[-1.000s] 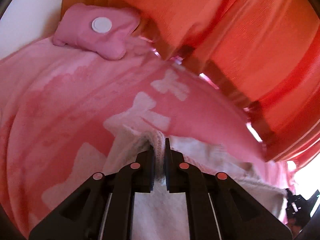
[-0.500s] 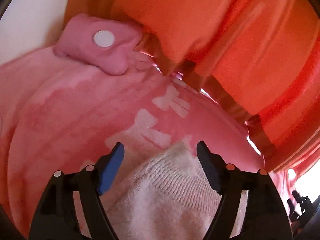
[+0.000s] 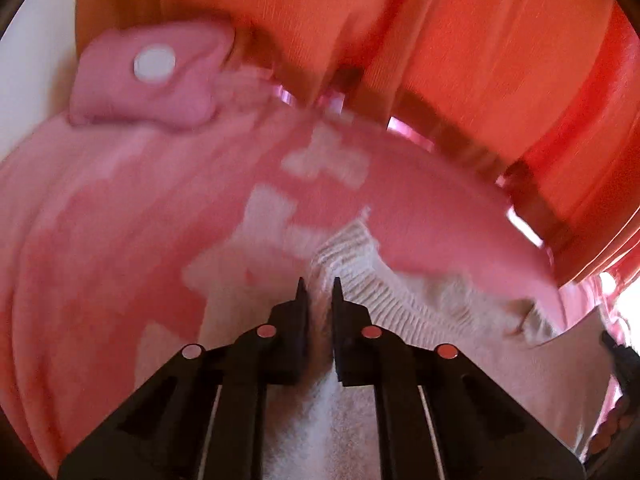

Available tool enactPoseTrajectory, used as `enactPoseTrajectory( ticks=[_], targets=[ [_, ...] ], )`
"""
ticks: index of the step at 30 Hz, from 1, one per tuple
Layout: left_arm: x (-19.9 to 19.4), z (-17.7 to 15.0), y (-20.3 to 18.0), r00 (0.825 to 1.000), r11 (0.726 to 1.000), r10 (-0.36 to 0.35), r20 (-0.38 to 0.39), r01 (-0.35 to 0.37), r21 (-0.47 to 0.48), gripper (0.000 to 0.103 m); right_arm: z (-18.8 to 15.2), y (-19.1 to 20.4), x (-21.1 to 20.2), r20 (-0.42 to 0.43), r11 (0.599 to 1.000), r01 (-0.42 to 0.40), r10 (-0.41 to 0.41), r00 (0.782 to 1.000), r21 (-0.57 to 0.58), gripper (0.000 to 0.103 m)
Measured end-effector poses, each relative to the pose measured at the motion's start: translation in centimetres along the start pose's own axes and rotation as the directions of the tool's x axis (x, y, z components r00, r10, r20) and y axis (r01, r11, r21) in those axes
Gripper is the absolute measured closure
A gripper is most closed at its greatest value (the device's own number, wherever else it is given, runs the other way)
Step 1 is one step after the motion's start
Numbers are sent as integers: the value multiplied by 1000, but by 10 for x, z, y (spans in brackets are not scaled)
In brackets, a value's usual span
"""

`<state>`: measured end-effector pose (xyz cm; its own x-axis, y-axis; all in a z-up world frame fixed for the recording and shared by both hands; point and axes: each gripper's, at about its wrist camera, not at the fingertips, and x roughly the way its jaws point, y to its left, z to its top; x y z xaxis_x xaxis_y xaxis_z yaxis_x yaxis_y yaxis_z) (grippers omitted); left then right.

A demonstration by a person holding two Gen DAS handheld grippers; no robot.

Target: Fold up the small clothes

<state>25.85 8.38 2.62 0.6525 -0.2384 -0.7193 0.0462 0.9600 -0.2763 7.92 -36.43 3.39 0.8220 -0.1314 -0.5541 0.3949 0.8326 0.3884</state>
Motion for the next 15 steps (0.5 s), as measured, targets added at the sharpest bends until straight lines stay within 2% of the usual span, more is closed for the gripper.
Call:
enactPoseTrajectory(
  ticks=[1, 2, 4, 5, 6, 7, 9, 11, 13, 15],
  targets=[
    [-1, 1, -1, 1000, 1000, 6, 10, -6, 12, 94, 1, -4, 2, 2, 1000, 27, -27, 1000, 1, 96],
    [3, 1, -1, 1000, 1000, 21, 6, -21, 22, 94, -1, -11, 14, -38, 997, 79, -79, 996, 3, 96],
    [23, -5, 8, 996, 998, 65, -54, -65, 7, 94, -10, -28, 40, -135, 982, 187, -183, 974, 12, 96],
    [31, -9, 13, 994, 997, 75, -78, -76, -12, 94, -18, -41, 55, -204, 977, 212, -199, 959, 41, 96],
    [32, -9, 17, 994, 997, 66, -83, -69, -30, 94, -19, -45, 57, -214, 978, 198, -178, 960, 73, 96],
    [30, -7, 18, 995, 998, 57, -77, -60, -35, 93, -15, -44, 49, -189, 980, 178, -159, 969, 85, 96],
    [29, -7, 17, 996, 998, 66, -66, -68, -16, 93, -11, -43, 43, -163, 982, 178, -166, 973, 60, 96],
    [39, -11, 17, 993, 997, 77, -91, -79, -13, 90, -20, -52, 60, -254, 981, 183, -160, 954, 70, 96],
    [34, -11, 14, 993, 996, 89, -78, -89, 1, 87, -19, -52, 54, -235, 978, 184, -157, 959, 96, 95],
    [13, -9, 7, 997, 998, 66, -31, -66, -1, 84, -10, -34, 24, -139, 982, 164, -151, 979, 89, 91]
  ],
)
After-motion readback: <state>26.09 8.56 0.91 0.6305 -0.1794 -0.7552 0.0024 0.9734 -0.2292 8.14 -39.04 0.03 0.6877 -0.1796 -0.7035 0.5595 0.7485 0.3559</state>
